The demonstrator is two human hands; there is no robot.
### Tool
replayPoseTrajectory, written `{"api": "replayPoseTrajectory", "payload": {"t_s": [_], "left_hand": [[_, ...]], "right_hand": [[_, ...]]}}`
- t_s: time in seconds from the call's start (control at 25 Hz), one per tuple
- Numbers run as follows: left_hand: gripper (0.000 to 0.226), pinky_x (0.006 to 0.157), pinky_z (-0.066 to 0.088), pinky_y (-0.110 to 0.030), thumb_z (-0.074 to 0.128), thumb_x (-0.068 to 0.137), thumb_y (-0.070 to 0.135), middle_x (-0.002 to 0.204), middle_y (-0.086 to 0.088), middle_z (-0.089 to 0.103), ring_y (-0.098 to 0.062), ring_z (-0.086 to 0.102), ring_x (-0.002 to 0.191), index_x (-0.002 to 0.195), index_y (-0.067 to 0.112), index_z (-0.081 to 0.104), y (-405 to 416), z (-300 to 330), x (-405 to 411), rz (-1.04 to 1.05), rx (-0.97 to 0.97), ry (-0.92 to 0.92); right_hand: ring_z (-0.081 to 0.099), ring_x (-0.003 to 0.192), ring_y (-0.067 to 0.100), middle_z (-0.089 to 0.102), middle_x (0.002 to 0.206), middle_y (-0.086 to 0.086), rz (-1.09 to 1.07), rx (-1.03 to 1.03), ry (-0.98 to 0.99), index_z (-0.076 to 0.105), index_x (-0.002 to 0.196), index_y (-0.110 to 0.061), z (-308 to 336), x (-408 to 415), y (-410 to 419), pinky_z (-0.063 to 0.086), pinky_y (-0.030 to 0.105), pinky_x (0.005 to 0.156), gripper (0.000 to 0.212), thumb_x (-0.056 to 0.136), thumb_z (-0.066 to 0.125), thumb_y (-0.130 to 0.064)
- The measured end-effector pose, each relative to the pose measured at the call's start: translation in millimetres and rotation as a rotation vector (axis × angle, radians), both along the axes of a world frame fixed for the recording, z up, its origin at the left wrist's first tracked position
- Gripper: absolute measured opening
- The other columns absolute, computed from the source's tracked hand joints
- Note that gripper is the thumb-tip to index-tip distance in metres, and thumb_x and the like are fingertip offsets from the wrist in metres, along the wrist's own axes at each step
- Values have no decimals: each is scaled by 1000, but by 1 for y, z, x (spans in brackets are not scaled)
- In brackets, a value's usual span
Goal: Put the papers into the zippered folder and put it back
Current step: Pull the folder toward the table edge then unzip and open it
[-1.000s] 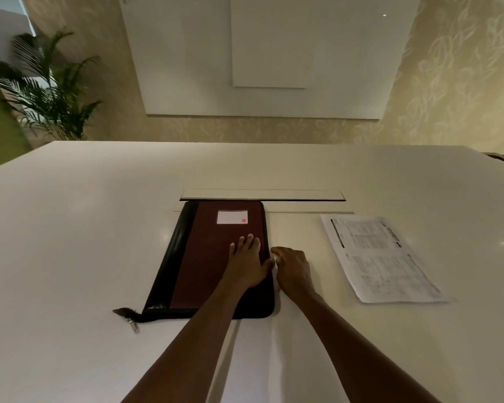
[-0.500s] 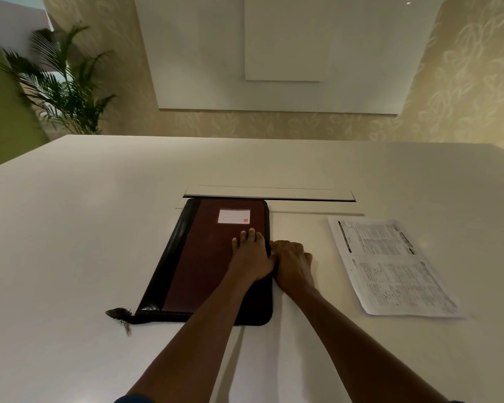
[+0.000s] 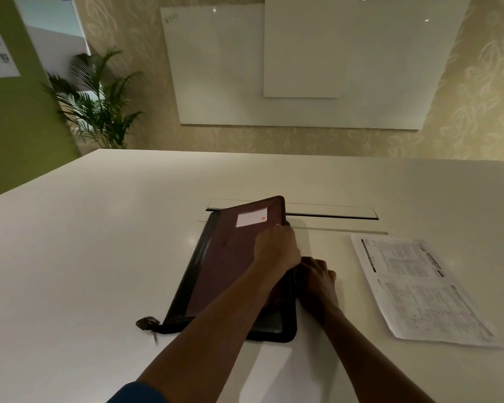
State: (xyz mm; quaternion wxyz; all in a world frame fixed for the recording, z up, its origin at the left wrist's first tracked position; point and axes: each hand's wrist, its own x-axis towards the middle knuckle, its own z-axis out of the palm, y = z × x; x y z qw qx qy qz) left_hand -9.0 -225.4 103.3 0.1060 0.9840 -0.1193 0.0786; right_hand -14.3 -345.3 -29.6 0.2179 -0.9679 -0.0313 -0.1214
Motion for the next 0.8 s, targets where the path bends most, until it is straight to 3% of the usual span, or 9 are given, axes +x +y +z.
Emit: {"api": "replayPoseTrajectory", "payload": {"t_s": [0.36, 0.6, 0.8], "left_hand": [[20, 68, 41, -31, 54, 86, 0, 112, -9, 66, -28, 66, 99, 102, 6, 63, 44, 84, 1, 79, 175, -106], [30, 80, 47, -31, 51, 89, 5, 120, -11, 64, -26, 62, 109, 116, 7, 63, 94, 114, 8, 176, 317, -117], [46, 96, 49, -37, 47, 93, 7, 139, -20, 49, -34, 50, 126, 137, -1, 48, 140, 126, 20, 282, 419, -20]], "right_hand": [[39, 125, 21, 52, 139, -11, -55, -39, 68, 51, 135, -41, 6, 1, 6, 32, 41, 94, 41, 97, 43, -30], [49, 119, 24, 58, 123, -1, -195, 14, 90, 62, 115, -27, 18, -1, 37, 36, 43, 93, 31, 97, 43, -43], [55, 106, 24, 60, 106, 2, -237, 3, 115, 61, 104, -20, 29, -5, 53, 38, 43, 89, 28, 92, 45, -40]]}}
